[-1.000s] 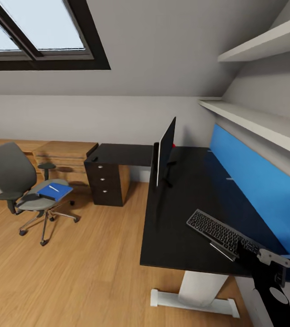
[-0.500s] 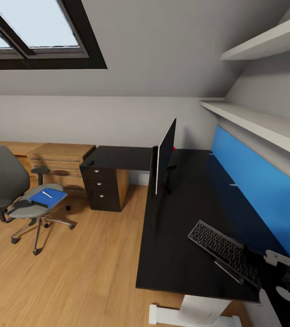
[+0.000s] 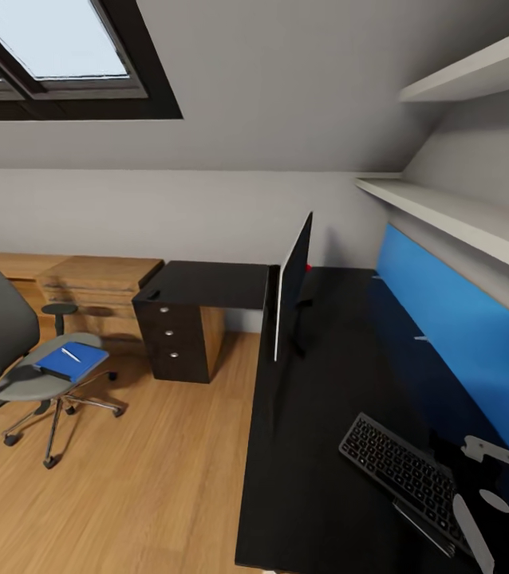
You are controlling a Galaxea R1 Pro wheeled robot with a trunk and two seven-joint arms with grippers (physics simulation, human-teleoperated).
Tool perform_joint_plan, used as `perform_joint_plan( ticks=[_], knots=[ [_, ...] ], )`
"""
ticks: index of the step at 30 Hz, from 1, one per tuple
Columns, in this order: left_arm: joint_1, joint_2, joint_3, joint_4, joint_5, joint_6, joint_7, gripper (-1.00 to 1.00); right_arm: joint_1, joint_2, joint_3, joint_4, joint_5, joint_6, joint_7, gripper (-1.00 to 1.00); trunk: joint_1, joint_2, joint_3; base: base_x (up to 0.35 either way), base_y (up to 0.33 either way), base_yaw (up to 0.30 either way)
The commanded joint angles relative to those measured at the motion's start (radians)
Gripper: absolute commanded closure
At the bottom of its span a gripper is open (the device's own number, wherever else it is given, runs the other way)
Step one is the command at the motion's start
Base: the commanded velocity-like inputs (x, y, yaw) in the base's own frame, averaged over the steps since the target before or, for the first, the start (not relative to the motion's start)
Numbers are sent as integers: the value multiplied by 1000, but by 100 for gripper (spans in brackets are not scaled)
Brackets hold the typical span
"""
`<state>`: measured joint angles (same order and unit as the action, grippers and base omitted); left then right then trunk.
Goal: In the bedroom, organize the workspace by keeping the computer under the desk, ensuring the monitor is on the desk, placing the keyboard on the desk next to the monitor, placing the mouse on the desk next to the keyboard, moving the folder from the swivel chair onto the desk next to the mouse, stacking the notebook on top of the folder with the pen on top of the notebook, and positioning the swivel chair next to the desk.
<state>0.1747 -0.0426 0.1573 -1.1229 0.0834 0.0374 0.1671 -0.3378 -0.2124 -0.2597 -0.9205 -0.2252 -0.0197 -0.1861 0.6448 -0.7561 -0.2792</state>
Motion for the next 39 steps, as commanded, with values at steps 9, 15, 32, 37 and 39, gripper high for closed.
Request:
perform_joint_plan(
  ticks=[9, 15, 32, 37, 39],
  knots=[
    [0, 0, 12, -3, 10, 4, 2, -100, -75, -49, 2, 150, -13, -11, 8, -100, 1, -1, -1, 180, 0, 0],
    [0, 0, 14, -3, 10, 4, 2, -100, -112, -83, 1, 223, -16, -22, 21, -100, 1, -1, -1, 34, 0, 0],
    [0, -2, 14, -3, 10, 4, 0, -100, -221, -152, -8, 403, -92, 80, 24, -100, 1, -1, -1, 3, 0, 0],
    [0, -2, 13, -3, 10, 4, 0, -100, -223, -189, -10, 405, -185, 170, 23, -100, 1, -1, -1, 0, 0, 0],
    [0, -2, 13, -3, 10, 4, 0, -100, -223, -194, -11, 405, -204, 190, 23, -100, 1, -1, -1, 0, 0, 0]
  ],
)
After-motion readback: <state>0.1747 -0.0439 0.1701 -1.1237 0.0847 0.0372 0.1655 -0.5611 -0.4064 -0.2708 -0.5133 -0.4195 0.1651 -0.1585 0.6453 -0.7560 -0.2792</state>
